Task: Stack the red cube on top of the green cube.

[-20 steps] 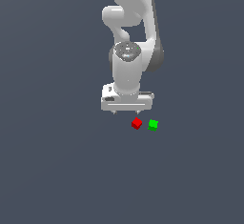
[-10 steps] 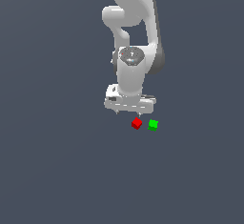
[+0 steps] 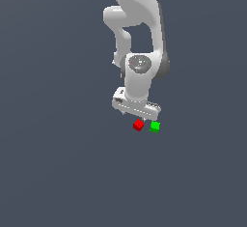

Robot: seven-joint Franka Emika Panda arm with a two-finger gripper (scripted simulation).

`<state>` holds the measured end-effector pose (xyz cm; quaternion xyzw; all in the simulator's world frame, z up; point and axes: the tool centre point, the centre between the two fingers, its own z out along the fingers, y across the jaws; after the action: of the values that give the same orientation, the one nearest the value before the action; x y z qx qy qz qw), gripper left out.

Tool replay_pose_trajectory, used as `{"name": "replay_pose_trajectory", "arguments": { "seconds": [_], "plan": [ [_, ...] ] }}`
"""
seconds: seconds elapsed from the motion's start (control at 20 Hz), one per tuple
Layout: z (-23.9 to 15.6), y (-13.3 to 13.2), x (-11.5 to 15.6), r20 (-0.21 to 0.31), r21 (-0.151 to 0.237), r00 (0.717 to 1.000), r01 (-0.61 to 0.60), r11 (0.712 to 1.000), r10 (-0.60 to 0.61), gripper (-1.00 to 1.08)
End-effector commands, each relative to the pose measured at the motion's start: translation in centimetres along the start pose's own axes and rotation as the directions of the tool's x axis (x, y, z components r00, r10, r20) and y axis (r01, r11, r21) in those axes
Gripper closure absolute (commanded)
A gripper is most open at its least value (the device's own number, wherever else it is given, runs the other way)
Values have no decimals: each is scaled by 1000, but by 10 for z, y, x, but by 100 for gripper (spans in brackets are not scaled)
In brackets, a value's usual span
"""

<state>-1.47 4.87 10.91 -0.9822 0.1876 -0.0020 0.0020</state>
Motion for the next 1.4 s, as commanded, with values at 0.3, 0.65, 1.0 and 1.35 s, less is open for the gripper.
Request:
{"name": "replay_pose_trajectory", "arguments": {
  "seconds": [0.3, 0.65, 1.0, 1.35],
  "plan": [
    [23, -15, -9, 0, -4, 982, -191, 982, 191, -92],
    [36, -24, -13, 1, -5, 957, -290, 957, 290, -92],
    [41, -28, -13, 1, -6, 944, -330, 944, 330, -92],
    [39, -27, -13, 2, -6, 948, -318, 948, 319, -92]
  ]
}}
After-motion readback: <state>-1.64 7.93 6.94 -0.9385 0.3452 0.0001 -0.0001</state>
